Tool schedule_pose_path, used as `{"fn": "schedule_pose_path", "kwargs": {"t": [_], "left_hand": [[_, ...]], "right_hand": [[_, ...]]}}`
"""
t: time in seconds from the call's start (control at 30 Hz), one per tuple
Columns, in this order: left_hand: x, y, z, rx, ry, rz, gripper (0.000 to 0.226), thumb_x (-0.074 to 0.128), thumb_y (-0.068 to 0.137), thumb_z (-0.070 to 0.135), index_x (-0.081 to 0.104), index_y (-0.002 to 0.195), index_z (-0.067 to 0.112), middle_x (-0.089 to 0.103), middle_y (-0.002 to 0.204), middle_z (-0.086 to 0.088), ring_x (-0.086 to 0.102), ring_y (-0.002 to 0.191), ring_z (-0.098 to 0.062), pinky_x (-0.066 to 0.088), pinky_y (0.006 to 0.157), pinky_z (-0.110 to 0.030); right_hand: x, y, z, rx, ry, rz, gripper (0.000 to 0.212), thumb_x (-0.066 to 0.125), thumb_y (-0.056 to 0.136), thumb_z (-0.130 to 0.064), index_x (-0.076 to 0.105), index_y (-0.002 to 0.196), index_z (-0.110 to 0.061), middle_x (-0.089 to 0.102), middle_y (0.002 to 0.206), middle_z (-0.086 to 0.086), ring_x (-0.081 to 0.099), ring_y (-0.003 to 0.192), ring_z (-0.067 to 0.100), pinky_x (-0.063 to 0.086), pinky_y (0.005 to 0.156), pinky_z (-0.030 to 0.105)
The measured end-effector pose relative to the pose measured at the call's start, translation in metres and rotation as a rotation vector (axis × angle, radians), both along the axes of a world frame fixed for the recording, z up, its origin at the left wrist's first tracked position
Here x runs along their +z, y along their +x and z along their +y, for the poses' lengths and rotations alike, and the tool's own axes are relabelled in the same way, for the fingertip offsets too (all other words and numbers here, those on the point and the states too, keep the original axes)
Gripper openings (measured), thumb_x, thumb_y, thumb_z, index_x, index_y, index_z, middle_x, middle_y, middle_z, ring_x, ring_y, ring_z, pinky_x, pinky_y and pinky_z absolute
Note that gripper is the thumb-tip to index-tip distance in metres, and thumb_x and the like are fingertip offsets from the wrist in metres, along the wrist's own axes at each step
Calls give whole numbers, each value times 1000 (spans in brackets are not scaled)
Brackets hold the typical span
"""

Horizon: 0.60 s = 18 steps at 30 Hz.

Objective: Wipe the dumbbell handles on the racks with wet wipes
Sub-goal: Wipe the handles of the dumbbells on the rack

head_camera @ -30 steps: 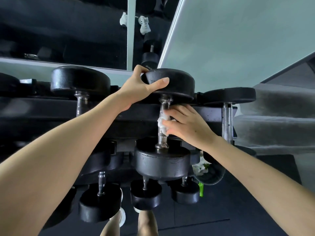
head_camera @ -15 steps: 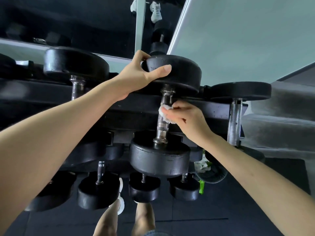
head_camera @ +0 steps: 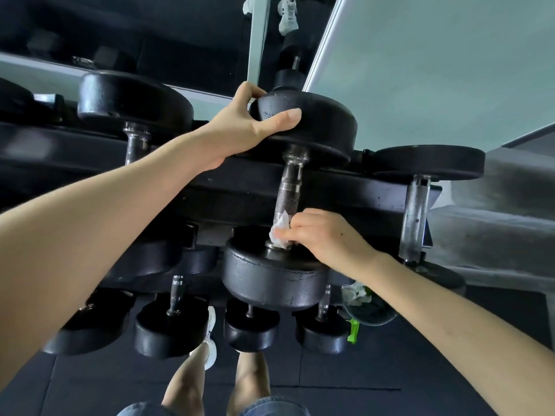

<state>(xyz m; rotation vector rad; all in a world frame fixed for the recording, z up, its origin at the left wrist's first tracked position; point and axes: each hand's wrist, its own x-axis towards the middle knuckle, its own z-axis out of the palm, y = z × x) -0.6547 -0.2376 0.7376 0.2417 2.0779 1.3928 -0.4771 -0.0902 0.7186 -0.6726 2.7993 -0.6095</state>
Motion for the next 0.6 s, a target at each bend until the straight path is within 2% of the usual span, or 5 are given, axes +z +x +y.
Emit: {"fn": "schedule_pose_path", "kwargs": {"t": [0.13,0.23,0.33,0.47,0.6], "left_hand": [[0,0,1,-1,-24,14,81,64,48,80,43,109,32,60,111,0,56,109,-17,43,100,-35],[1,1,1,10,-5,19,80,66,50,78,44,110,31,62,106,2,58,108,-17,45,100,-37],[2,2,1,7,-3,13,80,66,49,78,44,110,31,61,109,2,57,109,-17,44,101,-36],[3,2,1,-4,-3,-3,80,67,52,78,43,112,32,59,108,3,55,108,-15,43,94,-30],[4,2,0,4,10,0,78,68,53,77,43,112,32,59,105,3,55,104,-15,43,92,-29]], "right_hand": [[18,-36,12,-37,32,55,34,37,89,-16,70,95,-14,60,80,-5,53,72,15,49,65,28],[24,-54,13,-207,-117,198,19,49,92,-2,65,82,-6,48,72,-11,43,64,3,39,68,11],[10,-26,-1,-214,-76,24,32,37,93,-16,69,92,-11,45,78,-10,34,71,2,30,71,8],[13,-10,-2,-111,-40,-26,44,28,82,-25,69,95,-16,44,68,-10,34,66,6,19,51,9],[20,-47,5,-523,-230,81,41,38,91,-32,74,94,-12,45,69,-21,47,68,-1,35,69,11]]}}
